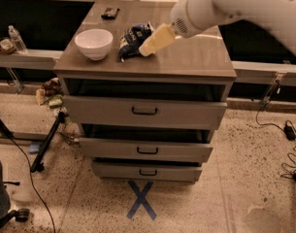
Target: Pick blue chip bag
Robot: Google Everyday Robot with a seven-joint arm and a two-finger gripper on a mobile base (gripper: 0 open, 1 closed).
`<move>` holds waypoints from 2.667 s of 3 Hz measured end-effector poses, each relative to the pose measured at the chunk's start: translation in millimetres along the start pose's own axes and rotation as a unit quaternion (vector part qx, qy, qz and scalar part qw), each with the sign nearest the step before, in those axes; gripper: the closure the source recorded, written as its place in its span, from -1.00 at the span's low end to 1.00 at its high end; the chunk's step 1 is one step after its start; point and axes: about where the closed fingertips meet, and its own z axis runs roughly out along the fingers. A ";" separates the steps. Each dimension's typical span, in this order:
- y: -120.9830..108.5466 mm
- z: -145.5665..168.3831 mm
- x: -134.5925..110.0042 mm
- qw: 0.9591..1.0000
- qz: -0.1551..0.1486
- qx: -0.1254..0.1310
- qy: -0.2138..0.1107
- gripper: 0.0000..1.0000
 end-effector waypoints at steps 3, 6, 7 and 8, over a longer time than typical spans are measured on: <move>-26.6 110.4 46.6 0.999 0.034 0.023 0.020 -0.95; -44.0 159.4 52.3 0.999 0.034 0.026 0.020 0.43; -39.0 169.0 51.3 1.000 0.022 -0.006 0.019 0.99; -39.4 168.8 46.0 1.000 0.028 -0.011 -0.001 1.00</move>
Offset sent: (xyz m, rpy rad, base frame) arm 0.0853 0.0013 -0.1023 0.0071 0.0413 -0.1011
